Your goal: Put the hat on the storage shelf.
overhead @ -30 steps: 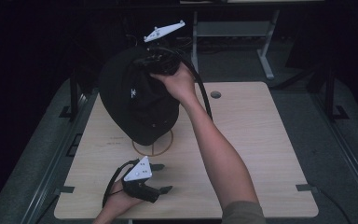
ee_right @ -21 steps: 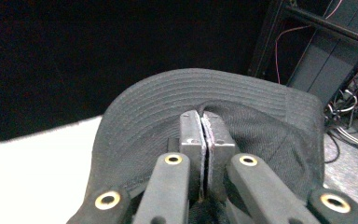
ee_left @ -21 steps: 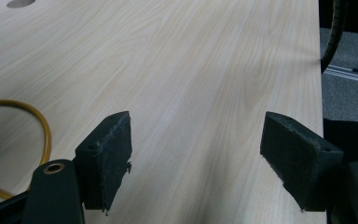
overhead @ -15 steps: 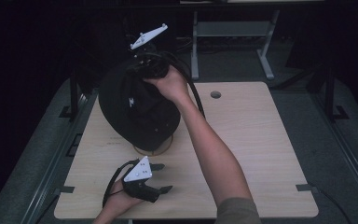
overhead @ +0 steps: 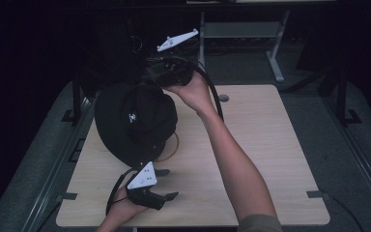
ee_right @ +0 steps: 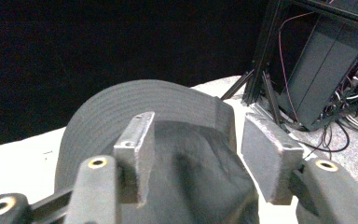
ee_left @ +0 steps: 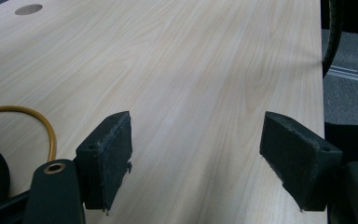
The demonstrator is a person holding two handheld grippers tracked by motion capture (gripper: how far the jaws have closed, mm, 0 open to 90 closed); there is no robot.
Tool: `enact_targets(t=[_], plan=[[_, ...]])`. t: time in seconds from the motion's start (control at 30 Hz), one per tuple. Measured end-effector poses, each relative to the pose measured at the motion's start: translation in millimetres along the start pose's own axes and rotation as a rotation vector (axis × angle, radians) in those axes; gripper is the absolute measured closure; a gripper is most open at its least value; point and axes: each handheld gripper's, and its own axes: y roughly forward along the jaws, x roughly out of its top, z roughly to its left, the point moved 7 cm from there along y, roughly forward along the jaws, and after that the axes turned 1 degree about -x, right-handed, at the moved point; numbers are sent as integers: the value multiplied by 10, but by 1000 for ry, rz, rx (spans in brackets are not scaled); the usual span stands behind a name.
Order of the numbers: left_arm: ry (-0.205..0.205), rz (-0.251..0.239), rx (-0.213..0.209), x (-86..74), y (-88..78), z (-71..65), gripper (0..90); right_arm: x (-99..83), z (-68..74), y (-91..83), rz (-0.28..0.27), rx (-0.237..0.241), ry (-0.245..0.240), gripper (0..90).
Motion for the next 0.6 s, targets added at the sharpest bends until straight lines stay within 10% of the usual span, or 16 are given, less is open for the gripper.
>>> enact_targets(t=[0.6], plan=[[-38,-22,5,3,-15,40,242,-442,-110,-460,-36,16,130,266]])
